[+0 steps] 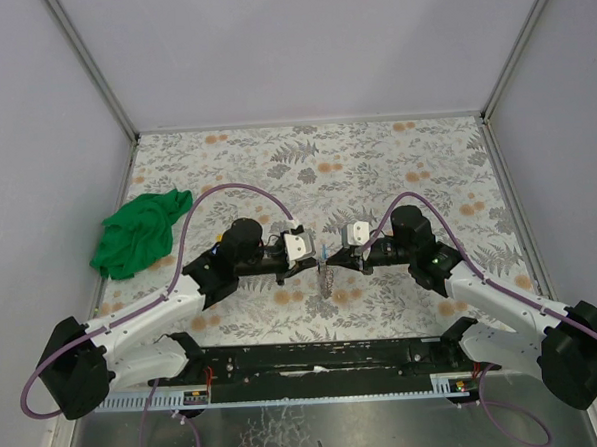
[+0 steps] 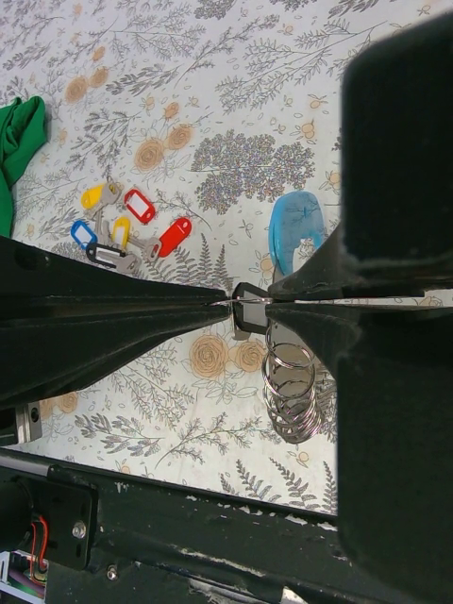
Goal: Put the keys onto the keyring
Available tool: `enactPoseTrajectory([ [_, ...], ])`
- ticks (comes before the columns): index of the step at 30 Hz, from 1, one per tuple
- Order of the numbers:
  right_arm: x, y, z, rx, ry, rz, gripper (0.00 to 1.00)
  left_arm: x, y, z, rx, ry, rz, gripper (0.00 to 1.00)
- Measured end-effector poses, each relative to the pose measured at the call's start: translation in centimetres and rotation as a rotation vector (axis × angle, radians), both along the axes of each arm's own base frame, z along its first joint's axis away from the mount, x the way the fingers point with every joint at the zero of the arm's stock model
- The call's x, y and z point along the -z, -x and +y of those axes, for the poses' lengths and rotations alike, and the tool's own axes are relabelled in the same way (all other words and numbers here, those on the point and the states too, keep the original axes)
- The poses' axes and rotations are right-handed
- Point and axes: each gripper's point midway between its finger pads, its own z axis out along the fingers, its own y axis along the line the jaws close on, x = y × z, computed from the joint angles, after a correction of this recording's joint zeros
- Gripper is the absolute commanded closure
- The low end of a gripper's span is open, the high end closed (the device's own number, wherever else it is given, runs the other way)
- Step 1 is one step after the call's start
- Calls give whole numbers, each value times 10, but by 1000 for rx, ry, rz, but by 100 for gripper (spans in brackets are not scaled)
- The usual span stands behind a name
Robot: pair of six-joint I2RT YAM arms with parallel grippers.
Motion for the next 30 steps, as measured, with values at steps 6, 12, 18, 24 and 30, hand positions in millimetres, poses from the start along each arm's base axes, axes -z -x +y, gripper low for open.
enactPoseTrajectory([
  [6,0,0,0,-3,-1,1,100,0,0,0,2,0,1,100],
  [12,0,0,0,-2,-1,1,100,0,1,-1,8,2,3,100],
  [18,0,1,0,-4,0,2,100,0,2,-1,13,4,4,100],
  [24,3,1,1,-7,6,12,100,-1,4,-1,25,7,8,100],
  [30,3,1,1,-7,6,14,100,-1,5,-2,27,8,9,100],
])
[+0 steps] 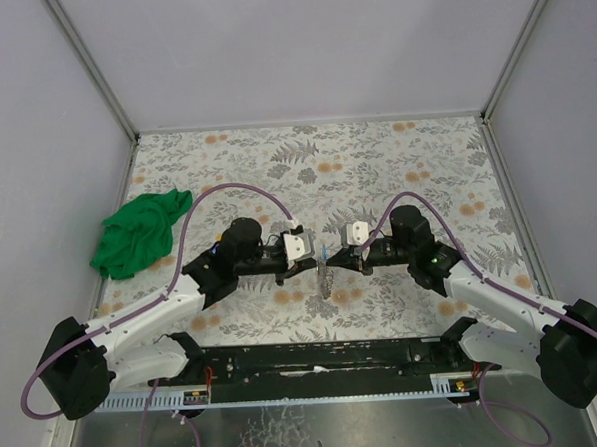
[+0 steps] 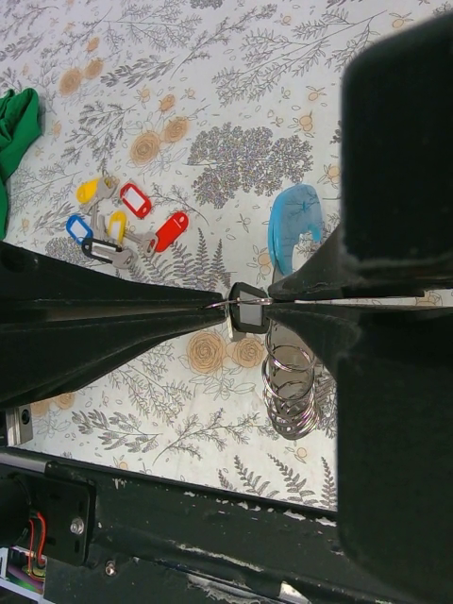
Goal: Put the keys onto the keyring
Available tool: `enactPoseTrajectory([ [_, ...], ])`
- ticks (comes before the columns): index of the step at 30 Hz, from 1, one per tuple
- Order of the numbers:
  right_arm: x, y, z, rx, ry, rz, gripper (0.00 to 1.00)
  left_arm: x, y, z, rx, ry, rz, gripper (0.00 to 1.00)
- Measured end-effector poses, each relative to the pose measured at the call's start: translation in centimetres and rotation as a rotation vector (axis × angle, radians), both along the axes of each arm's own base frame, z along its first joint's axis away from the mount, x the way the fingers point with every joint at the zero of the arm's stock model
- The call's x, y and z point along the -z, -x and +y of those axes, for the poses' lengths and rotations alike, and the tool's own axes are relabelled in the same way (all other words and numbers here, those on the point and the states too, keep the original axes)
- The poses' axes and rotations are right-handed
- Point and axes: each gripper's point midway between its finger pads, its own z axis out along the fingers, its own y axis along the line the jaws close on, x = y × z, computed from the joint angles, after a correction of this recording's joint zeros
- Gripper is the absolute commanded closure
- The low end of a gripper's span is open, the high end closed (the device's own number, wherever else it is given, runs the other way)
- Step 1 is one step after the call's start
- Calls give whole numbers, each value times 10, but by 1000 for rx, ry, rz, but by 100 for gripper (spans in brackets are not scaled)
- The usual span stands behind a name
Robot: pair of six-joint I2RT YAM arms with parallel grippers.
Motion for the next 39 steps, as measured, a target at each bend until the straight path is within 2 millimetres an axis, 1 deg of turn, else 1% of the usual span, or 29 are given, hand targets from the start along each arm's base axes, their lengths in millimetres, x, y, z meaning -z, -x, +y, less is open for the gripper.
enactPoseTrajectory([
  [19,2,3,0,6,-2,53,100,1,1,-2,10,2,5,100],
  [25,1,7,1,-9,-7,69,100,3,4,-6,32,5,11,100],
  [39,1,8,1,-18,-8,65,100,4,5,-7,32,5,22,100],
])
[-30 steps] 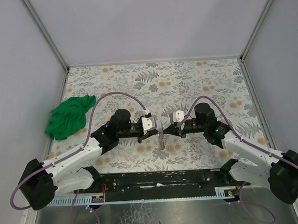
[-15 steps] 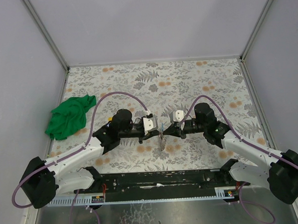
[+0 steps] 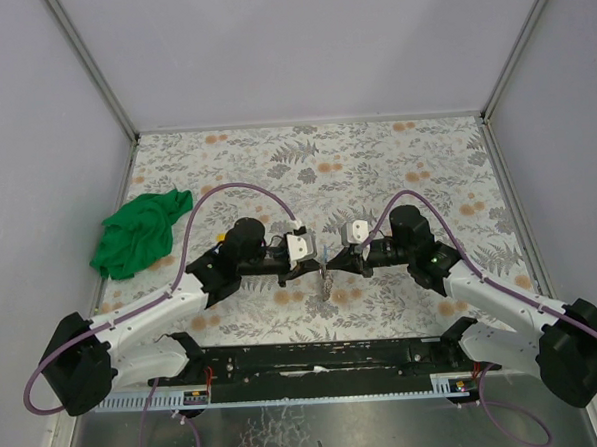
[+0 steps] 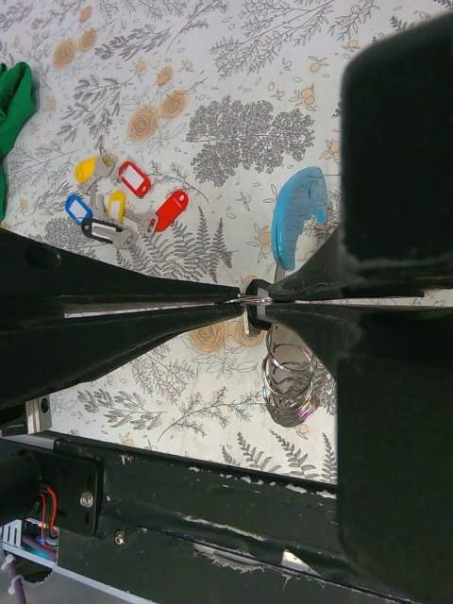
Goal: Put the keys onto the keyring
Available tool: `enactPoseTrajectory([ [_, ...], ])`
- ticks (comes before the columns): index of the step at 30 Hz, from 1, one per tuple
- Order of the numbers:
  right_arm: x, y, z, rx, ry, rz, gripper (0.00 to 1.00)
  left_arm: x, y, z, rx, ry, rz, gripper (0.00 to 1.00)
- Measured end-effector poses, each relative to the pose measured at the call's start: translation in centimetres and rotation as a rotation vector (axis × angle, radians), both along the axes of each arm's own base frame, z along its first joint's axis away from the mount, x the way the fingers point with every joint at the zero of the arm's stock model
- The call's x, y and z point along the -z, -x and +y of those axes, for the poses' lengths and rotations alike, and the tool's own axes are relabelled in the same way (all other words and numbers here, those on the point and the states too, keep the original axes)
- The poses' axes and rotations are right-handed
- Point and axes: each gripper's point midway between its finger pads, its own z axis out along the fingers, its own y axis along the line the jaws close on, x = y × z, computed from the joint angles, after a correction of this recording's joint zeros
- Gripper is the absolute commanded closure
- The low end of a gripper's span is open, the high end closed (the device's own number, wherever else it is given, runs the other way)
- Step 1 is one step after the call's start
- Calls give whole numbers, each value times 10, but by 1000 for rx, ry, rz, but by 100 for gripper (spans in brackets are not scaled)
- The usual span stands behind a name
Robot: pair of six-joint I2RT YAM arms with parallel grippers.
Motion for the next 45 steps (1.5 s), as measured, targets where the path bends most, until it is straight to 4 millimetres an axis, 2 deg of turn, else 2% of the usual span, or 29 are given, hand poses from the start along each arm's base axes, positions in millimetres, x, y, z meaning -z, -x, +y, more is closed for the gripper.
enactPoseTrajectory([
  [21,-7,4,-5,8,-60,-93,100,-7,2,-2,-93,47,131,100],
  [33,-10,8,-8,10,-83,-123,100,-1,2,-1,-149,93,293,100],
  [45,-14,8,-7,13,-105,-123,100,-3,6,0,-159,154,361,100],
])
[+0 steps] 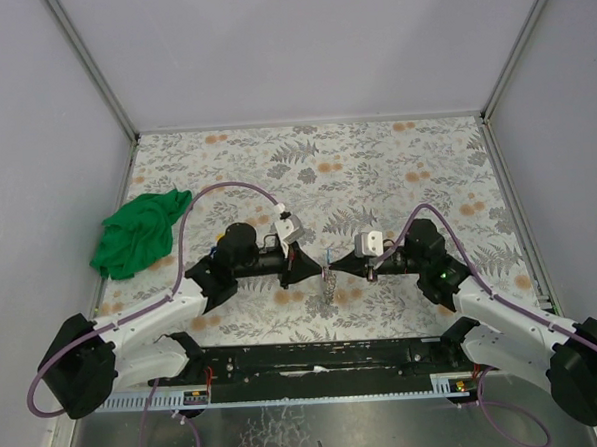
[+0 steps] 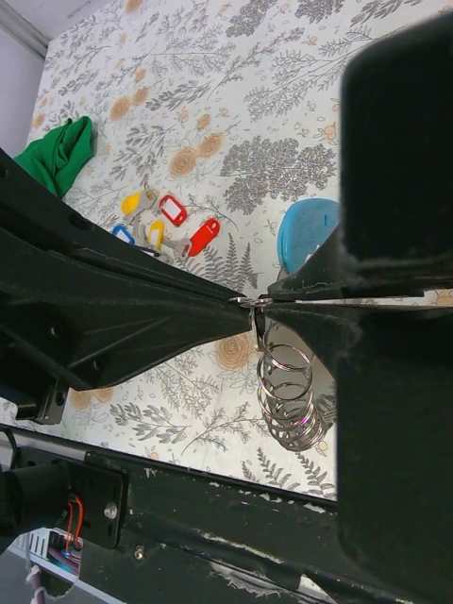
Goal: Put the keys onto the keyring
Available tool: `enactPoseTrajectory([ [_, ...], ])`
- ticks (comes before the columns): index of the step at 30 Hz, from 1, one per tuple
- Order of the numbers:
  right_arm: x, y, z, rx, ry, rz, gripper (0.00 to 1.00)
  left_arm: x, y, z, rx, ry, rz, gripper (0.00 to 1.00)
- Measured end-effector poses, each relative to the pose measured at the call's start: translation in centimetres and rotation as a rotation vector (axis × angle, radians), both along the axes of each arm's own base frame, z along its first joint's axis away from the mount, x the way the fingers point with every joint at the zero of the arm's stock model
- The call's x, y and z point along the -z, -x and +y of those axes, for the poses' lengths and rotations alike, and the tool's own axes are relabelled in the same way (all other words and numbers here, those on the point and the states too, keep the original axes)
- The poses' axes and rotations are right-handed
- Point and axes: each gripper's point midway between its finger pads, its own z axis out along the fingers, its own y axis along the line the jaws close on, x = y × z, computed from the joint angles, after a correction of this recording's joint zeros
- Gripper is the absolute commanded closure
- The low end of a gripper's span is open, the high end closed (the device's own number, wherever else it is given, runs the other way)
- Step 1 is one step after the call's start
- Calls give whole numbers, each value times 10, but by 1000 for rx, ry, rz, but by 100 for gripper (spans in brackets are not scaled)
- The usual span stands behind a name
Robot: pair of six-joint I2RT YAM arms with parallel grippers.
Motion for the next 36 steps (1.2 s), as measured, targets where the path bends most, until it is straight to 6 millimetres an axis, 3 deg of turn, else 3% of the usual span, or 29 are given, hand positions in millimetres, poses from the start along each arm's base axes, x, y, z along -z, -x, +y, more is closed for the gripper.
enactPoseTrajectory([
  [9,-9,-2,8,0,-92,35,100,0,2,-2,-12,68,71,95],
  [13,-7,-1,11,-5,-122,83,100,7,2,0,-31,94,88,81],
  [16,-18,-2,13,-5,-161,63,100,16,4,4,-49,98,97,71],
  [20,-24,-4,13,2,-180,56,100,27,8,15,-90,98,85,63],
  [23,-24,-6,13,14,-181,62,100,19,9,23,-110,123,30,61],
  [31,-18,-6,12,23,-162,85,100,-29,6,35,-129,213,-218,57],
  [36,-15,-6,12,20,-152,87,100,-31,5,34,-103,188,-288,57],
])
